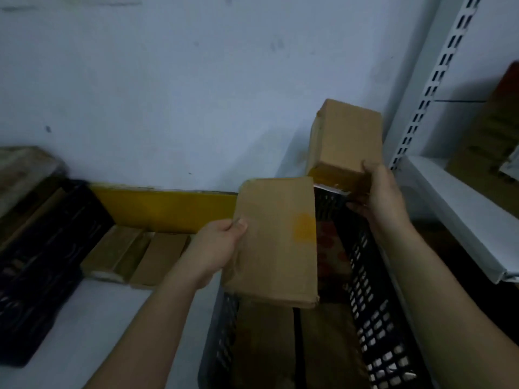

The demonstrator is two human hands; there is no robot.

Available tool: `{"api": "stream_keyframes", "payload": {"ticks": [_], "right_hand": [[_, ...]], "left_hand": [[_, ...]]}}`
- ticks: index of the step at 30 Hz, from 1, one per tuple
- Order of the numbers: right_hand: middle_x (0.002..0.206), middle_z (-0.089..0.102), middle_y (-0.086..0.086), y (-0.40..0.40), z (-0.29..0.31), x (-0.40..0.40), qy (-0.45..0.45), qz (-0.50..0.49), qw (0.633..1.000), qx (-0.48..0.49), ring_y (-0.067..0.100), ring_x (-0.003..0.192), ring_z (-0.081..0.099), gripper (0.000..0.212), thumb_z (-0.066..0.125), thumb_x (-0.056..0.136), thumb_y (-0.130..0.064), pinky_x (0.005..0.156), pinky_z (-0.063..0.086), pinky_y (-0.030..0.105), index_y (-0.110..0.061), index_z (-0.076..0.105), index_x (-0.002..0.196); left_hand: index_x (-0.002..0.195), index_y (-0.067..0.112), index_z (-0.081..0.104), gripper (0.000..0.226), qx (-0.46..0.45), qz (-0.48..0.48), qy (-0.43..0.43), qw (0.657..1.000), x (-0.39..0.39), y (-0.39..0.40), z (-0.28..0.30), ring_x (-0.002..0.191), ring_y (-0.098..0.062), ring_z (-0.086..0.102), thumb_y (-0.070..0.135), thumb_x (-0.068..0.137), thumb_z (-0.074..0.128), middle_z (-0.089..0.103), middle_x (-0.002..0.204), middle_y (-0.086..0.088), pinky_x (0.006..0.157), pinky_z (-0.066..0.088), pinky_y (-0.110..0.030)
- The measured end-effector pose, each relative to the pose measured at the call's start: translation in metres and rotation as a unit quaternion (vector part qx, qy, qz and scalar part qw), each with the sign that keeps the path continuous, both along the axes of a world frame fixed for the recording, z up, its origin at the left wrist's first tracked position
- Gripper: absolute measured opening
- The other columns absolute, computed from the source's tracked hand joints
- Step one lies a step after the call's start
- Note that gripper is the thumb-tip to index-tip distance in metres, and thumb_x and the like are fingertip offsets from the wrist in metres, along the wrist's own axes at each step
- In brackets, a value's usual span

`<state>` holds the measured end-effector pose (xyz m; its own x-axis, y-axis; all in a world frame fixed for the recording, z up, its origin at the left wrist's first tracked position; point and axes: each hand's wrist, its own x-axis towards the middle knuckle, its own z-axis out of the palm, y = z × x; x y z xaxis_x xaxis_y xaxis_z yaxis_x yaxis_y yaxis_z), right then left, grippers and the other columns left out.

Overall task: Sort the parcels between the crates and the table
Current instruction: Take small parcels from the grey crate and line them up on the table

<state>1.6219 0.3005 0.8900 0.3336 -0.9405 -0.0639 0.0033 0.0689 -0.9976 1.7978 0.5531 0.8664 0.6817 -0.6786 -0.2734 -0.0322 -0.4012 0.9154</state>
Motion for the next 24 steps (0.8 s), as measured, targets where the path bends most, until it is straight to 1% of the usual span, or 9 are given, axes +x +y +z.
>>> {"api": "stream_keyframes", "payload": {"ticks": [3, 6, 7, 9, 11, 15, 18, 20, 24], "right_hand": [[0.128, 0.068, -0.003, 0.019, 0.010, 0.017, -0.027, -0.008, 1.000, -0.006, 0.025, 0.115, 0.070, 0.037, 0.056, 0.093, -0.061, 0.091, 0.062, 0.048, -0.045, 0.060, 0.126], [0.130, 0.065, -0.005, 0.050, 0.006, 0.041, 0.002, 0.041, 0.999, -0.031, 0.023, 0.113, 0.069, 0.050, 0.053, 0.100, -0.058, 0.088, 0.062, 0.045, -0.036, 0.052, 0.145], [0.128, 0.064, -0.007, 0.065, 0.000, 0.051, 0.021, 0.066, 0.997, -0.040, 0.021, 0.112, 0.068, 0.051, 0.053, 0.102, -0.057, 0.088, 0.062, 0.045, -0.034, 0.049, 0.148], [0.126, 0.062, -0.009, 0.099, -0.013, 0.077, 0.059, 0.104, 0.992, -0.040, 0.021, 0.111, 0.067, 0.049, 0.052, 0.105, -0.055, 0.087, 0.063, 0.046, -0.033, 0.046, 0.149], [0.132, 0.063, -0.004, 0.135, -0.028, 0.107, 0.083, 0.134, 0.987, -0.022, 0.023, 0.114, 0.066, 0.058, 0.053, 0.098, -0.062, 0.095, 0.062, 0.053, -0.036, 0.045, 0.150], [0.139, 0.063, -0.003, 0.208, -0.057, 0.162, 0.101, 0.147, 0.984, -0.013, 0.021, 0.115, 0.063, 0.059, 0.055, 0.097, -0.060, 0.100, 0.059, 0.050, -0.037, 0.045, 0.150], [0.145, 0.057, -0.005, 0.267, -0.083, 0.193, 0.113, 0.168, 0.979, -0.012, 0.020, 0.122, 0.061, 0.067, 0.050, 0.105, -0.057, 0.105, 0.057, 0.056, -0.035, 0.030, 0.165], [0.144, 0.052, -0.009, 0.305, -0.103, 0.205, 0.133, 0.177, 0.975, -0.028, 0.021, 0.126, 0.057, 0.066, 0.048, 0.108, -0.057, 0.110, 0.053, 0.057, -0.037, 0.025, 0.166], [0.149, 0.055, -0.003, 0.363, -0.169, 0.215, 0.184, 0.184, 0.965, -0.022, 0.021, 0.122, 0.059, 0.066, 0.044, 0.106, -0.060, 0.107, 0.054, 0.055, -0.036, 0.026, 0.164]], "left_hand": [[0.125, 0.020, 0.078, 0.047, -0.040, 0.055, 0.014, 0.998, 0.032, 0.036, 0.021, 0.111, -0.025, 0.076, 0.057, 0.100, 0.063, 0.081, 0.117, 0.002, 0.103, 0.057, -0.050], [0.112, 0.014, 0.080, 0.033, -0.057, 0.111, 0.002, 0.992, 0.067, 0.085, 0.038, 0.100, -0.025, 0.078, 0.039, 0.108, 0.060, 0.083, 0.106, -0.003, 0.086, 0.061, -0.037], [0.112, 0.015, 0.080, 0.033, -0.047, 0.130, -0.002, 0.990, 0.082, 0.104, 0.037, 0.101, -0.025, 0.077, 0.041, 0.108, 0.060, 0.082, 0.107, -0.003, 0.085, 0.060, -0.037], [0.114, 0.020, 0.080, 0.038, -0.028, 0.161, 0.002, 0.987, 0.111, 0.143, 0.029, 0.108, -0.031, 0.075, 0.052, 0.103, 0.063, 0.081, 0.114, -0.004, 0.097, 0.058, -0.050], [0.114, 0.021, 0.080, 0.041, 0.004, 0.182, 0.000, 0.983, 0.138, 0.176, 0.011, 0.110, -0.033, 0.073, 0.056, 0.102, 0.063, 0.080, 0.117, -0.003, 0.104, 0.054, -0.060], [0.108, 0.024, 0.074, 0.034, 0.075, 0.190, -0.016, 0.979, 0.176, 0.238, -0.031, 0.104, -0.028, 0.070, 0.050, 0.109, 0.053, 0.074, 0.113, -0.002, 0.101, 0.056, -0.051], [0.111, 0.024, 0.073, 0.039, 0.121, 0.194, -0.020, 0.973, 0.206, 0.288, -0.070, 0.102, -0.028, 0.068, 0.054, 0.109, 0.048, 0.072, 0.112, -0.001, 0.099, 0.056, -0.052], [0.104, 0.023, 0.068, 0.037, 0.140, 0.199, -0.032, 0.969, 0.223, 0.315, -0.096, 0.095, -0.025, 0.064, 0.051, 0.111, 0.046, 0.069, 0.110, -0.004, 0.098, 0.056, -0.050], [0.111, 0.007, 0.069, 0.048, 0.176, 0.194, -0.057, 0.963, 0.246, 0.353, -0.151, 0.089, -0.030, 0.063, 0.046, 0.113, 0.041, 0.069, 0.107, -0.017, 0.086, 0.055, -0.045]]}}
